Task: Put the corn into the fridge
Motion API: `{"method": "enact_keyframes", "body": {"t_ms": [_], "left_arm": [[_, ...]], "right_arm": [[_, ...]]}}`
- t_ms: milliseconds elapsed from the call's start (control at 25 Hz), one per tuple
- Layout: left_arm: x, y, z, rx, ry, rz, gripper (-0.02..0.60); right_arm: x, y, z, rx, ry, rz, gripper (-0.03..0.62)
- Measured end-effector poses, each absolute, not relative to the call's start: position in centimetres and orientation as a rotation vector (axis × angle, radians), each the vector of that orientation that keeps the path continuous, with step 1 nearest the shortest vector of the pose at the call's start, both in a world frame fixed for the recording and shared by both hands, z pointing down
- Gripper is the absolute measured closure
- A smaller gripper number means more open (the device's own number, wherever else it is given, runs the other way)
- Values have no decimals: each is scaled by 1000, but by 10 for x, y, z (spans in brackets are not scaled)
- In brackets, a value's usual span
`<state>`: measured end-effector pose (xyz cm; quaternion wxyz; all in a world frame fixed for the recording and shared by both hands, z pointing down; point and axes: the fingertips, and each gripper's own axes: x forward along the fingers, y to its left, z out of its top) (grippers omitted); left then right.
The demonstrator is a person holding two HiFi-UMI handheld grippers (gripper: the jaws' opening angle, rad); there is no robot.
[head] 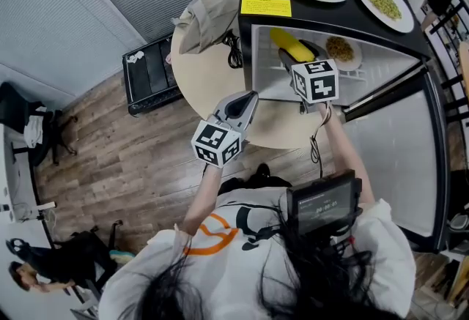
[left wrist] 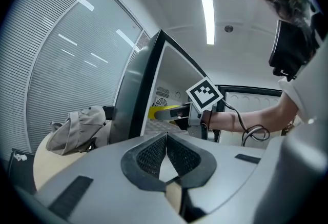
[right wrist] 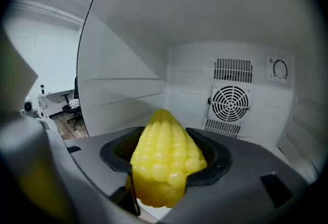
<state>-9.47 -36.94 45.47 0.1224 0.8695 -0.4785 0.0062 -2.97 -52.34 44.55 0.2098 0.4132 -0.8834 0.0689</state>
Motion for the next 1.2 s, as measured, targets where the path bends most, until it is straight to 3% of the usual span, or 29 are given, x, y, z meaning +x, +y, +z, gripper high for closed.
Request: {"method": "enact_keyframes", "body": {"t_ms": [1200], "left_arm": [[-110,-361,458,2522,-1406,48,571]], "right_arm": [[-37,-546,475,1057,-2297,100,318]]}}
